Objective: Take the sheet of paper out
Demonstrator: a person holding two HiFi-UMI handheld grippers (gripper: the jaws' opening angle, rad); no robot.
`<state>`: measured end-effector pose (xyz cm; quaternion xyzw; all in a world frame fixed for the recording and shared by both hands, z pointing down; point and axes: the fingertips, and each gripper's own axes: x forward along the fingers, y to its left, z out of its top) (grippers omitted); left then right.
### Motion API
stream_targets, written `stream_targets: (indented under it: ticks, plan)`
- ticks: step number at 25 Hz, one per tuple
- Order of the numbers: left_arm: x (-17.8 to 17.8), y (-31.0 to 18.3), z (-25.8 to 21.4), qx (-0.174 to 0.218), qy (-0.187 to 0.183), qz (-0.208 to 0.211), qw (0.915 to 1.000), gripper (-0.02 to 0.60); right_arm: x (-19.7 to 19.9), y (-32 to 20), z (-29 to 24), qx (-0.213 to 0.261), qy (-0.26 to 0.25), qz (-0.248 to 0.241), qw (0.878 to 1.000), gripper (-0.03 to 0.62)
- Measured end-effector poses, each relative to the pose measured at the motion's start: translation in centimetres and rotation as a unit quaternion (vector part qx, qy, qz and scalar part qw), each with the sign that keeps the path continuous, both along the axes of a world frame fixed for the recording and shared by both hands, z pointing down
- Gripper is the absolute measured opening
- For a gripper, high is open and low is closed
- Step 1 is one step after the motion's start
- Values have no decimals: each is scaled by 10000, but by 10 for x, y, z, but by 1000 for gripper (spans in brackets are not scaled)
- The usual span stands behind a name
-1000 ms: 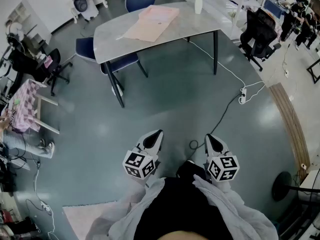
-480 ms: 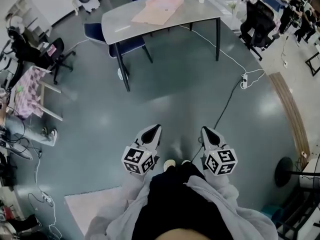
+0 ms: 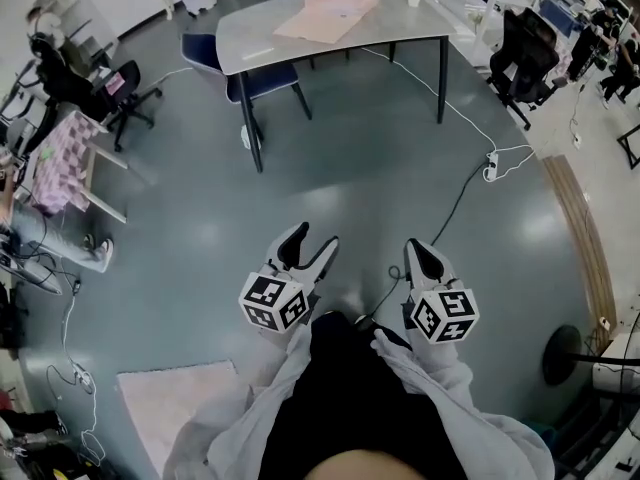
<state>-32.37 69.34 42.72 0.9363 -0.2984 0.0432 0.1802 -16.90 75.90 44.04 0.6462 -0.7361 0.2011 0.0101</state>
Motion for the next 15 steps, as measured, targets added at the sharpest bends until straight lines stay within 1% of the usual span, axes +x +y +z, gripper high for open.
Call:
stream_targets:
  ticks: [2,3,5,11,15]
  plan:
    - [8,5,0,39,-3,3,10000,356,8,5,2,15,-4,-15,10000,9]
    - [11,6,0,71,-12,2,10000,390,11,6,3,14,-11,-17,10000,9]
    - [15,9,0,107,-46,15,9999,428,14,8,6,-8,-35,-15,10000,9]
    - [29,5,12,20,-110,146,9998,494,20,2,18,-123,-126,-7,9998,9]
    - [43,-13,23,-38,-244,328,9992,497,30,-21,22,-138,-118,25,9998,9]
